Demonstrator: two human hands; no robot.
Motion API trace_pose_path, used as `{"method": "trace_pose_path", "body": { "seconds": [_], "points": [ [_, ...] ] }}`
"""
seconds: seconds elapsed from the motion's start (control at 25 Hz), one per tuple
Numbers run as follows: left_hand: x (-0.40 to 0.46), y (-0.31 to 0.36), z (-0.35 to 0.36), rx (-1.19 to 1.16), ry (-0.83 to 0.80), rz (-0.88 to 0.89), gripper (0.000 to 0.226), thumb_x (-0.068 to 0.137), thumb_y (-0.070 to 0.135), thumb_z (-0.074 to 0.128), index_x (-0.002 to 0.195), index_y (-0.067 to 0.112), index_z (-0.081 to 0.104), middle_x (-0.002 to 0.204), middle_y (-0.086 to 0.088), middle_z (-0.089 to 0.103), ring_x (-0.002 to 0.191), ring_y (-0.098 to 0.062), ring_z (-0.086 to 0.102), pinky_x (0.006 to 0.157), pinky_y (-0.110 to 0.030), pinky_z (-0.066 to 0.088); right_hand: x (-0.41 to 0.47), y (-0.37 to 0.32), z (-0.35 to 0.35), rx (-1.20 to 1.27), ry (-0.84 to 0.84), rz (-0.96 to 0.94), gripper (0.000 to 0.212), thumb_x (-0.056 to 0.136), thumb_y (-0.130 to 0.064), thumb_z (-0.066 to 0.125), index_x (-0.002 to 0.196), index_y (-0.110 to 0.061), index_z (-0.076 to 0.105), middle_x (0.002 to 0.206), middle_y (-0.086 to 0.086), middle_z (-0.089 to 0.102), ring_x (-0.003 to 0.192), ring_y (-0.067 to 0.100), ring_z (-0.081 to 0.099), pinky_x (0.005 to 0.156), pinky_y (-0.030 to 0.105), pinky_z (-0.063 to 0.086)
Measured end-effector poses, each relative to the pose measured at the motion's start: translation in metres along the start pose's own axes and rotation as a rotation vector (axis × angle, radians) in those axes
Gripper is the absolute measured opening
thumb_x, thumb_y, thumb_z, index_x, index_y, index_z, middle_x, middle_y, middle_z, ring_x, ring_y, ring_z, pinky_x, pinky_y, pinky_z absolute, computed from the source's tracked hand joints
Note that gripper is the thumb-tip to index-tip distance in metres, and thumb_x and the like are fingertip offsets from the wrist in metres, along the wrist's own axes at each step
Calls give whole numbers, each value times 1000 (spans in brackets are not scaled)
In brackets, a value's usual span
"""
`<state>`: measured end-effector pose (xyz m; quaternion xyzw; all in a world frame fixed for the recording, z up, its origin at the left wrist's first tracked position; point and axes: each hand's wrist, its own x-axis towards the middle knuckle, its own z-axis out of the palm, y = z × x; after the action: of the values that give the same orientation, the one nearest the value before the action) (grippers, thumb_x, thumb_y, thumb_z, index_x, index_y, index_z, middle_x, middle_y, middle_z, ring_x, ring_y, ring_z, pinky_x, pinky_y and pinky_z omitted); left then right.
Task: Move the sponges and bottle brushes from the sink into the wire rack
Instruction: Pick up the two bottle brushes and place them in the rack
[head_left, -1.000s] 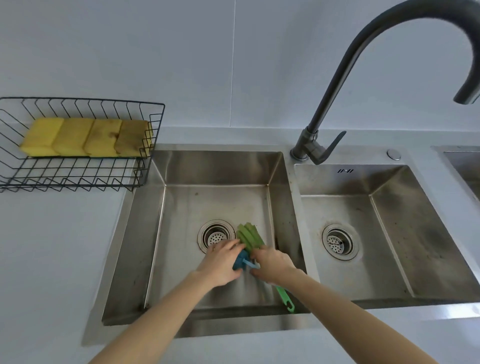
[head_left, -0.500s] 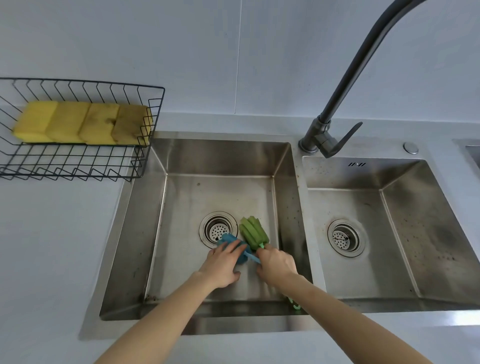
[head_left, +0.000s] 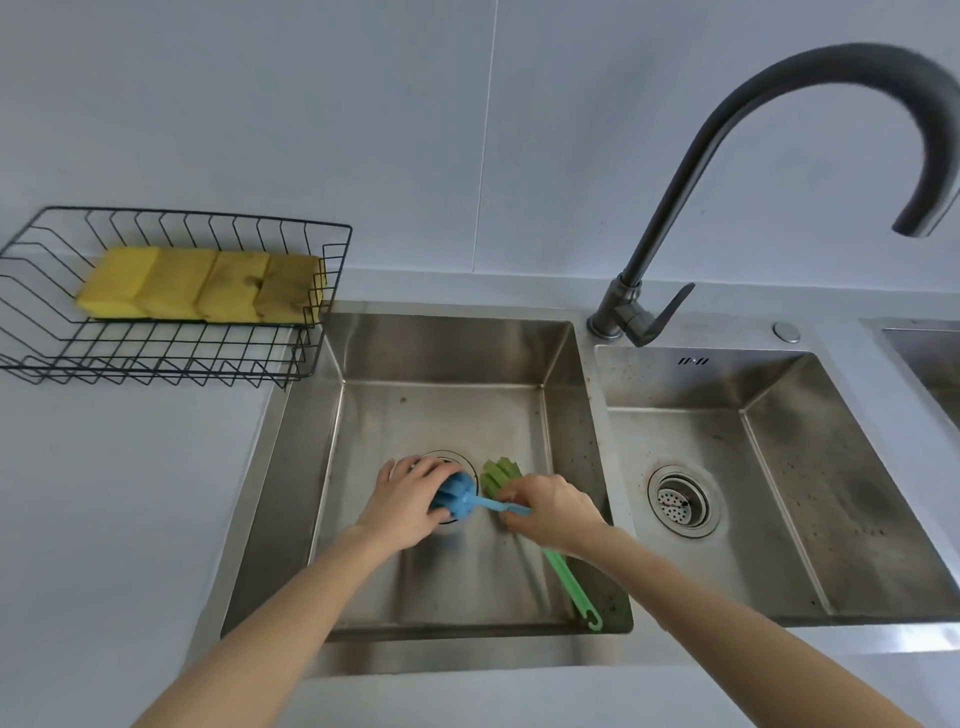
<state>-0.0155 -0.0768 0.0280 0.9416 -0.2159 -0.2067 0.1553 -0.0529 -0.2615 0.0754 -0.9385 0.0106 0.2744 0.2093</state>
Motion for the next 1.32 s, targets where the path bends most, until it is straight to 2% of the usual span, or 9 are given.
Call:
{"method": "trace_pose_path", "body": {
  "seconds": [0.12,0.24,0.32,0.48,0.64,0.76,0.92,1.2,1.32],
  "points": [
    [-8,-7,-19,-17,120,4,53,82,28,58,132,28,40,135,4,48,127,-22,39,109,-36,25,-4,-7,-20,7,64,25,29,88,-38,52,111,-23,63,99,1,68,60,10,52,56,25,47],
    [-21,-12,-41,-36,281,-24,49,80,29,63,126,23,48,126,-1,53,118,-26,45,100,-34,33,-11,-8,-39,29,163,46,31,87,-43,52,103,-20,66,99,4,69,82,19,63,75,34,53],
    [-29,-16,-56,-45,381,10,48,78,29,66,122,20,52,119,-5,57,112,-27,49,95,-36,37,-17,-6,-53,67,210,52,33,87,-44,53,100,-16,67,89,1,63,80,19,60,71,31,50],
    [-44,-25,-77,-32,505,84,47,75,30,70,118,16,58,110,-8,63,104,-30,55,89,-38,44,-25,-18,-77,291,216,39,24,89,-32,57,93,-10,67,63,-7,55,54,6,49,52,12,41],
    [-60,-38,-98,2,594,101,50,75,37,65,119,14,58,106,-9,64,100,-30,56,86,-40,46,-26,-40,-93,667,210,44,17,90,-16,58,103,-5,64,68,-1,61,53,4,56,47,8,48],
    [-70,-51,-118,-52,625,77,49,79,29,67,123,14,55,115,-8,60,109,-28,51,92,-36,43,-22,-56,-100,857,216,17,22,91,-12,56,109,-1,63,74,3,65,47,0,64,51,9,53],
    [-76,-69,-146,-85,646,43,48,81,27,64,126,13,52,122,-7,59,117,-25,48,93,-35,44,-11,-82,-107,1060,206,-59,11,92,-13,54,95,-13,65,80,4,68,53,0,68,56,11,57],
    [-64,-105,-189,-57,661,-47,49,84,31,60,128,15,50,124,-7,61,115,-25,53,89,-36,46,27,-131,-131,1238,204,-120,11,93,-14,54,96,-11,64,56,-5,74,55,0,70,51,11,55],
    [-49,-119,-202,-83,615,-90,49,85,33,59,130,16,49,123,-7,61,113,-25,53,87,-37,46,45,-150,-140,1243,221,-114,13,93,-13,53,101,-9,63,71,1,72,54,1,70,53,11,56]
  ]
}}
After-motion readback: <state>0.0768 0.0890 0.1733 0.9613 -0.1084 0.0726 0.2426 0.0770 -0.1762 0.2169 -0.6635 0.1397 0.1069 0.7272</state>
